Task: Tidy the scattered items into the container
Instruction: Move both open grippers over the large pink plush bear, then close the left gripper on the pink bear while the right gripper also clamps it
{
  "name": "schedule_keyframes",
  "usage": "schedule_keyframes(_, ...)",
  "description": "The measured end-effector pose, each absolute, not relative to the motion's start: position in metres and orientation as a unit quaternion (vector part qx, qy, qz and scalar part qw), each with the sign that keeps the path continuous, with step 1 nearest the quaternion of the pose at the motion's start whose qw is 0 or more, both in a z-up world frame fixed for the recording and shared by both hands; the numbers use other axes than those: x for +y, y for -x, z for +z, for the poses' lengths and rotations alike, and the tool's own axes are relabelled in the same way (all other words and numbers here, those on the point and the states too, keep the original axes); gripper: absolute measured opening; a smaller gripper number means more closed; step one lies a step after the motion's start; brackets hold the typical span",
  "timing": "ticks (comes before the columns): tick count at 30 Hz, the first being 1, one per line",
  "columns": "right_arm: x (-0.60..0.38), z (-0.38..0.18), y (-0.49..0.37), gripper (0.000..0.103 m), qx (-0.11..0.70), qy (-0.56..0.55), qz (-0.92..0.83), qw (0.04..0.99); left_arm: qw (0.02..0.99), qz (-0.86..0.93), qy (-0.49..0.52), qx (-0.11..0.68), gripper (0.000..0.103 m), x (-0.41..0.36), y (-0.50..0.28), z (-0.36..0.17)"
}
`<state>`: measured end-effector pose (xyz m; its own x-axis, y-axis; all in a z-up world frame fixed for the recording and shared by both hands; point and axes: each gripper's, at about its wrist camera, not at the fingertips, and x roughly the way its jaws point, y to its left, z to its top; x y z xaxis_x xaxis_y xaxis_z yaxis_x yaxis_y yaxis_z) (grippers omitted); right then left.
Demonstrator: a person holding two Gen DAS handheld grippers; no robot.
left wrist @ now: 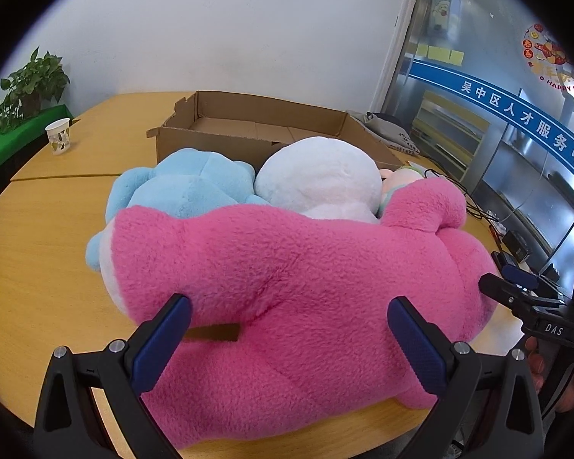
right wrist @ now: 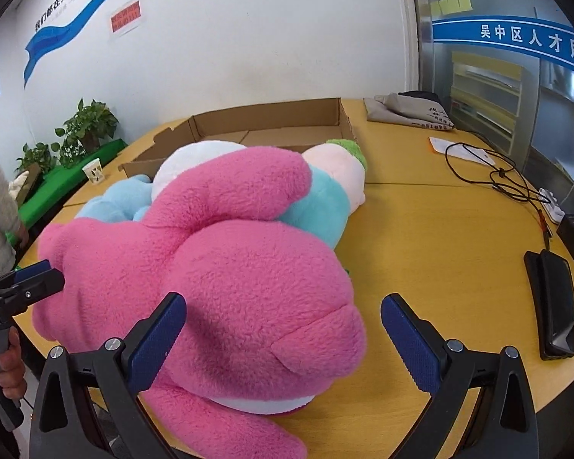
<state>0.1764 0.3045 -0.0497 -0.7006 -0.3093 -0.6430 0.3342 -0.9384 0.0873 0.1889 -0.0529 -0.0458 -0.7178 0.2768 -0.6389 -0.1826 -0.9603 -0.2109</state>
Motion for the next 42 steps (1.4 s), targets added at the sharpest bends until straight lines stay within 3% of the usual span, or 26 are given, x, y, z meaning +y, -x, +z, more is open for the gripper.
schedule_keyframes(18, 0.326, -0.065, -0.151, 0.103, -0.013, -0.323, -0.912, 0.253, 0.146, 0.910, 0.385, -0.046, 0.102, -0.051, -0.181, -0.057)
schedule_keyframes(25, 0.328, -0.087, -0.144, 0.103, -0.063, -0.350, -0.880, 0.315, 0.178, 0.889, 0.413, -0.084, 0.102, -0.056, -0.179, -0.077)
schedule_keyframes(26, 0.325, -0.090, -0.144, 0.103, -0.068, -0.355, -0.874, 0.325, 0.182, 0.887, 0.415, -0.087, 0.100, -0.055, -0.178, -0.076)
schedule_keyframes(27, 0.321, -0.092, -0.146, 0.103, -0.062, -0.354, -0.874, 0.329, 0.195, 0.883, 0.417, -0.094, 0.088, -0.053, -0.177, -0.076)
schedule_keyframes(30, 0.313, -0.091, -0.153, 0.101, -0.036, -0.342, -0.880, 0.329, 0.209, 0.877, 0.421, -0.099, 0.078, -0.050, -0.176, -0.076)
schedule_keyframes(34, 0.312, -0.088, -0.163, 0.087, -0.026, -0.328, -0.882, 0.337, 0.206, 0.877, 0.420, -0.107, 0.064, -0.053, -0.178, -0.072)
schedule_keyframes(36, 0.309, -0.086, -0.168, 0.082, -0.022, -0.323, -0.885, 0.335, 0.203, 0.880, 0.415, -0.108, 0.051, -0.055, -0.182, -0.068)
schedule_keyframes(38, 0.310, -0.082, -0.175, 0.075, -0.020, -0.315, -0.889, 0.332, 0.202, 0.885, 0.406, -0.105, 0.045, -0.057, -0.188, -0.062)
schedule_keyframes(42, 0.316, -0.065, -0.191, 0.071, -0.018, -0.290, -0.897, 0.332, 0.203, 0.894, 0.385, -0.102, 0.041, -0.059, -0.202, -0.049)
